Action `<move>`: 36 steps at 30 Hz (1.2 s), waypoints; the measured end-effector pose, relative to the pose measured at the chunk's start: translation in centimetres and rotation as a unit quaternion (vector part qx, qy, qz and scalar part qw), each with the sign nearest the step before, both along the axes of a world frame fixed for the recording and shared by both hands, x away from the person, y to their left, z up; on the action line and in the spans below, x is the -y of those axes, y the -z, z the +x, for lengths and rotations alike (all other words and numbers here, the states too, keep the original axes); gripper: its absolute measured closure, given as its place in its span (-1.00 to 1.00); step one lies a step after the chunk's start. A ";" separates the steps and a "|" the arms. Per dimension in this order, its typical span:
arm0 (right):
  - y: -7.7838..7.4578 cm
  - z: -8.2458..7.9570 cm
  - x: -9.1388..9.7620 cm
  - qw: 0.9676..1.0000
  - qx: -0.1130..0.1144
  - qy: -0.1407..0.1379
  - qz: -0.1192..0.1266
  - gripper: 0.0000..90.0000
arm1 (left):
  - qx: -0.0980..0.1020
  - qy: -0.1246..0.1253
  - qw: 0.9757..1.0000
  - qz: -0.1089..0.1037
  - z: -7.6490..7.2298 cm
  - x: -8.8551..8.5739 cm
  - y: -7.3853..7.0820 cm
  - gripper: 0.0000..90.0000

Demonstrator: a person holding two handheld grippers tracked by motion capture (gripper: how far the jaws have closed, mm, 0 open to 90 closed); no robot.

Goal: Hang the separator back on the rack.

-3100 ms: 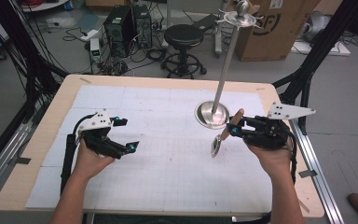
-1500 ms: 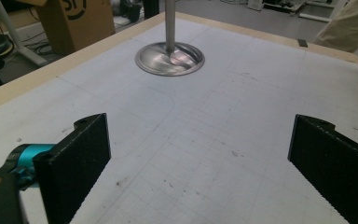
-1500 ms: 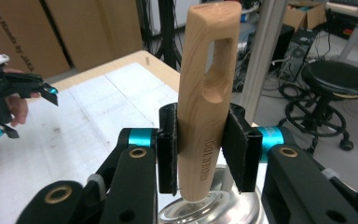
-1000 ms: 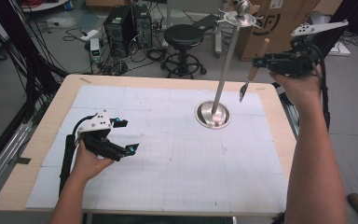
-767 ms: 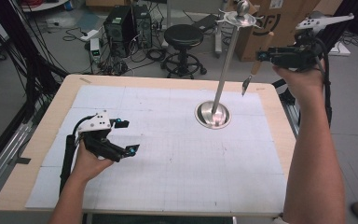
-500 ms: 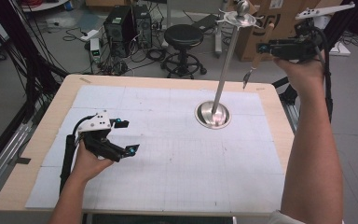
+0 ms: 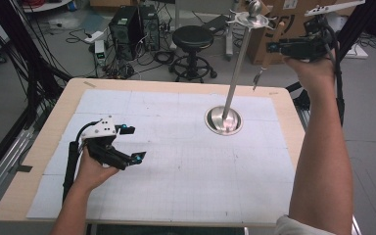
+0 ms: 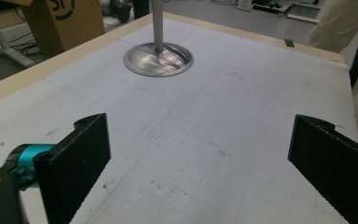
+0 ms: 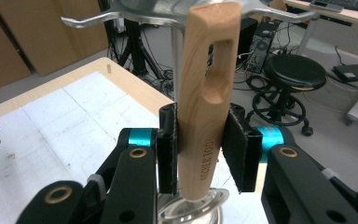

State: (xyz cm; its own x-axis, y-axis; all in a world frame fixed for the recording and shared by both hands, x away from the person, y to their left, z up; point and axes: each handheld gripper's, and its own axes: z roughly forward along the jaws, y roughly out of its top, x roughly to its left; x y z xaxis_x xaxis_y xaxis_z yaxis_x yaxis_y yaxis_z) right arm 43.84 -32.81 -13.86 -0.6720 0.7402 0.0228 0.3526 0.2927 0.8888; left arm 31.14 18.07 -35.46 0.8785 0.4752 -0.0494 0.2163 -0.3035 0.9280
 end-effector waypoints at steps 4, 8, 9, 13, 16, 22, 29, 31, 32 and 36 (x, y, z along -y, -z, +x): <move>0.0 0.0 -0.3 1.000 0.002 -0.002 -0.003 0.52 | 0.001 0.002 1.000 0.003 0.0 0.1 0.0 -0.86; 0.0 0.0 -0.3 1.000 0.001 0.001 -0.006 0.52 | 0.000 -0.001 1.000 0.000 0.0 0.1 0.1 -0.86; 0.0 0.0 -0.3 1.000 0.000 0.001 -0.004 0.52 | 0.000 0.000 1.000 -0.001 0.0 0.1 0.1 -0.86; -0.1 -0.2 -0.3 1.000 0.003 -0.003 -0.003 0.52 | 0.000 0.000 1.000 0.002 0.0 0.0 0.1 -0.86; -0.2 -0.3 -0.4 1.000 0.004 -0.006 0.001 0.52 | -0.001 -0.001 1.000 0.002 0.0 0.0 0.1 -0.86; 0.1 0.0 -0.7 1.000 -0.001 -0.004 -0.011 0.52 | -0.001 0.000 1.000 0.001 0.0 0.0 0.1 -0.86; 0.2 0.5 -1.1 1.000 -0.006 0.000 -0.015 0.52 | 0.000 -0.001 1.000 -0.001 0.1 -0.1 0.1 -0.86; 0.1 0.6 -1.1 1.000 -0.006 0.003 -0.013 0.52 | 0.000 0.001 1.000 0.001 0.0 -0.1 0.0 -0.86; 0.1 0.7 -1.1 1.000 -0.006 0.005 -0.014 0.52 | 0.000 0.001 1.000 -0.001 0.0 -0.1 0.0 -0.86; 0.1 1.0 -1.2 1.000 -0.013 0.009 -0.018 0.52 | 0.000 0.000 1.000 -0.002 0.0 -0.1 0.0 -0.86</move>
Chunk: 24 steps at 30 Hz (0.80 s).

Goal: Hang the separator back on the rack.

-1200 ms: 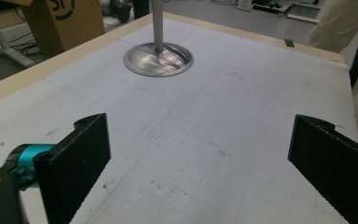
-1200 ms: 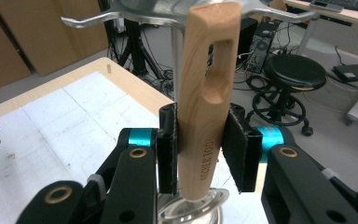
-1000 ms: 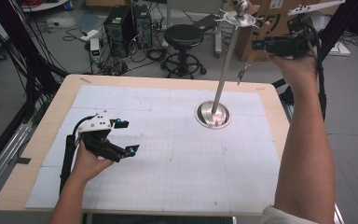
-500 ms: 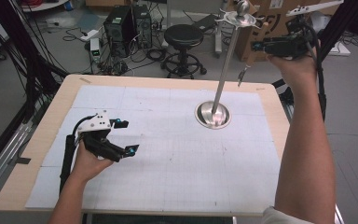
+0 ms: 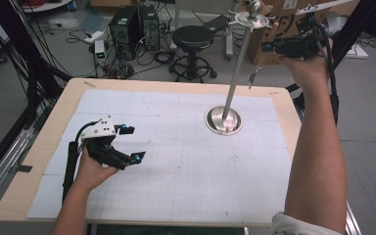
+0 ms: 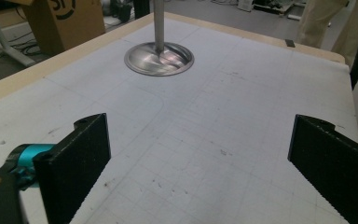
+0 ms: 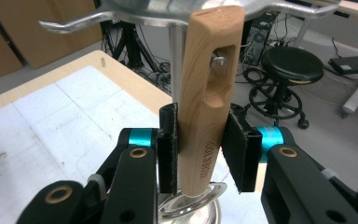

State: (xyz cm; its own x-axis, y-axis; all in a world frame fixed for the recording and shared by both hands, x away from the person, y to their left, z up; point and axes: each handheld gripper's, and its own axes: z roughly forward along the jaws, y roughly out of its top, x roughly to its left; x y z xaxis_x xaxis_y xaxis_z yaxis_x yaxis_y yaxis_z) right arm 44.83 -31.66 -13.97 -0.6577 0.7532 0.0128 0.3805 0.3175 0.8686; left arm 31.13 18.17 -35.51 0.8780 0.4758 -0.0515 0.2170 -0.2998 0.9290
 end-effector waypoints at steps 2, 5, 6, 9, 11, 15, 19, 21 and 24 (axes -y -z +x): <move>0.2 0.2 -0.1 1.000 -0.001 0.001 -0.001 0.52 | 0.000 0.001 1.000 0.000 0.0 0.0 0.0 -0.86; 0.4 0.4 -0.2 1.000 0.001 -0.001 0.001 0.52 | 0.000 0.002 1.000 0.000 0.0 0.0 0.0 -0.86; 0.5 0.4 -0.2 1.000 0.001 -0.002 0.004 0.52 | -0.001 0.001 1.000 -0.001 0.0 0.0 0.0 -0.86; 0.7 0.5 -0.2 1.000 -0.003 -0.001 0.005 0.48 | -0.001 0.002 1.000 0.003 0.0 0.0 0.1 -0.86; 0.8 0.6 -0.3 1.000 0.003 0.005 -0.001 0.33 | -0.001 0.001 1.000 0.004 0.0 0.0 0.1 -0.86; 1.1 0.4 -0.5 1.000 0.002 0.010 -0.016 0.02 | -0.002 0.001 1.000 0.003 0.0 0.0 0.1 -0.86; 1.3 -0.3 0.0 1.000 0.005 0.010 -0.016 -0.05 | -0.004 -0.002 1.000 0.000 0.1 -0.2 0.2 -0.86; 1.5 -0.9 0.5 1.000 0.008 0.008 -0.009 -0.07 | -0.003 -0.003 1.000 0.001 0.1 -0.2 0.2 -0.86; 1.7 -1.9 1.4 1.000 0.008 0.005 0.001 -0.07 | -0.003 -0.005 1.000 0.002 0.1 -0.3 0.2 -0.86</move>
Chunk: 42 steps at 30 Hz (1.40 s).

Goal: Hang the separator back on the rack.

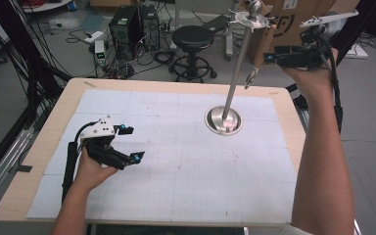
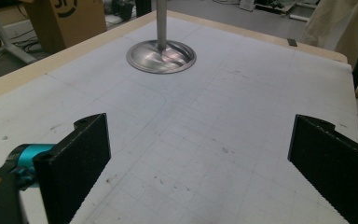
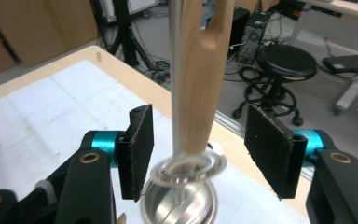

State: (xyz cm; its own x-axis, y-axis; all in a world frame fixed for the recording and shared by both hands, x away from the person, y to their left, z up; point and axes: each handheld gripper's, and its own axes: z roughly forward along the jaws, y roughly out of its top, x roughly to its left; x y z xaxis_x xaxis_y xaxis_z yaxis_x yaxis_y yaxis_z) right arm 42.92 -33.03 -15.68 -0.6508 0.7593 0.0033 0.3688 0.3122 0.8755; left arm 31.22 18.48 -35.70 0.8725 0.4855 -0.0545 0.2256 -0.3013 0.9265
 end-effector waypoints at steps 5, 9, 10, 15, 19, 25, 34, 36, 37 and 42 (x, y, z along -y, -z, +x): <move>0.3 -1.5 1.3 1.000 0.014 -0.005 0.014 -0.10 | -0.003 -0.001 1.000 0.001 0.1 0.0 0.1 -0.86; 0.8 -2.8 1.3 1.000 0.017 -0.010 0.016 -0.18 | -0.006 -0.001 1.000 0.001 0.2 -0.1 0.1 -0.86; 0.9 -3.2 1.2 1.000 0.020 -0.011 0.013 -0.20 | -0.006 -0.001 1.000 0.000 0.2 -0.1 0.1 -0.86; 1.6 -5.2 1.0 0.999 0.032 -0.013 0.004 -0.23 | -0.007 -0.001 1.000 0.000 0.2 -0.3 0.1 -0.86; 2.5 -6.4 0.9 0.999 0.036 -0.023 0.007 -0.27 | -0.008 -0.005 1.000 -0.001 0.2 -0.6 0.1 -0.86; 4.8 -7.9 0.5 0.998 0.052 -0.033 0.034 -0.40 | -0.012 -0.010 1.000 0.000 0.3 -0.9 0.1 -0.86; 8.2 -9.3 -0.9 0.997 0.045 -0.055 0.031 -0.46 | -0.012 -0.013 1.000 0.007 0.3 -0.8 0.3 -0.86; 8.8 -9.5 -1.2 0.997 0.040 -0.059 0.031 -0.47 | -0.011 -0.015 1.000 0.006 0.3 -0.9 0.3 -0.86; 9.0 -9.5 -1.2 0.997 0.042 -0.062 0.031 -0.47 | -0.012 -0.014 1.000 0.005 0.3 -0.9 0.3 -0.86; 10.2 -9.8 -1.9 0.996 0.036 -0.073 0.026 -0.51 | -0.010 -0.015 1.000 0.006 0.4 -1.1 0.4 -0.86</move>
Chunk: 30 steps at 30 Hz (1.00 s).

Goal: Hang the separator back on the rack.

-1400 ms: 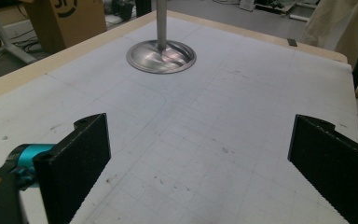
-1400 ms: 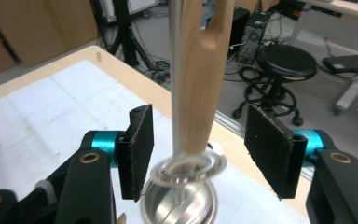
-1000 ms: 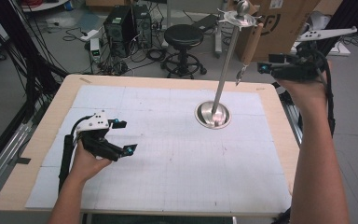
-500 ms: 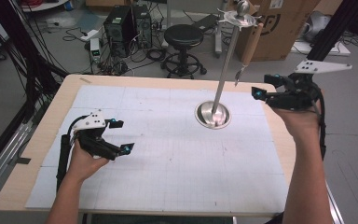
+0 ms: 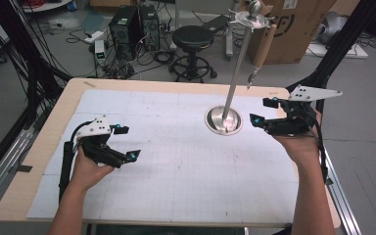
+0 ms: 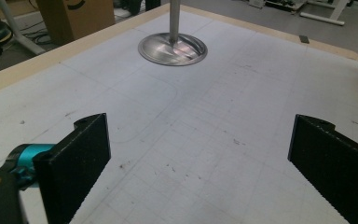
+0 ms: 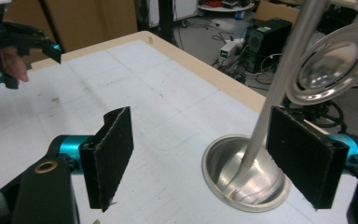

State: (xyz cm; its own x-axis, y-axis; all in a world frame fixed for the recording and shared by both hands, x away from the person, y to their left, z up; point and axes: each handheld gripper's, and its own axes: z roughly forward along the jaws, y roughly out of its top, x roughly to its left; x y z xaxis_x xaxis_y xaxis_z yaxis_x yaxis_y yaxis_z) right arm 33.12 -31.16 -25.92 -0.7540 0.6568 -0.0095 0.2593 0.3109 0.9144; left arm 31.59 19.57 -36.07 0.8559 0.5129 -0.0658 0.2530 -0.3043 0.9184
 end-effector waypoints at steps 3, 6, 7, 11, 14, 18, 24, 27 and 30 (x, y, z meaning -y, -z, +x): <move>0.6 -0.1 -0.3 1.000 -0.005 -0.005 0.001 -0.52 | -0.001 0.000 1.000 0.002 0.0 0.0 0.1 -0.86; 1.3 -0.2 -0.5 1.000 -0.007 -0.015 0.013 -0.52 | -0.003 0.004 1.000 0.000 0.1 0.0 0.2 -0.89; 1.5 -0.2 -0.5 1.000 -0.010 -0.018 0.014 -0.53 | -0.004 0.004 1.000 -0.001 0.0 0.0 0.3 -0.90; 2.9 -0.5 -0.7 0.999 -0.016 -0.025 0.017 -0.55 | -0.004 0.002 1.000 -0.001 0.1 -0.3 0.5 -0.90; 4.1 -0.9 -0.6 0.999 -0.019 -0.025 0.025 -0.55 | -0.005 -0.001 1.000 -0.003 0.1 -0.5 0.6 -0.90; 5.7 -1.4 -0.8 0.999 -0.024 -0.027 0.036 -0.57 | -0.005 -0.001 1.000 -0.003 0.0 -0.6 0.7 -0.90; 7.3 -2.1 -1.7 0.999 -0.024 -0.033 0.030 -0.60 | -0.007 -0.001 1.000 -0.003 -0.1 -0.7 0.8 -0.90; 7.7 -2.2 -2.2 0.999 -0.028 -0.033 0.019 -0.63 | -0.006 -0.001 1.000 -0.003 -0.1 -0.7 0.9 -0.90; 8.2 -2.4 -2.5 0.999 -0.028 -0.040 0.018 -0.65 | -0.006 -0.001 1.000 -0.003 0.0 -0.6 1.0 -0.90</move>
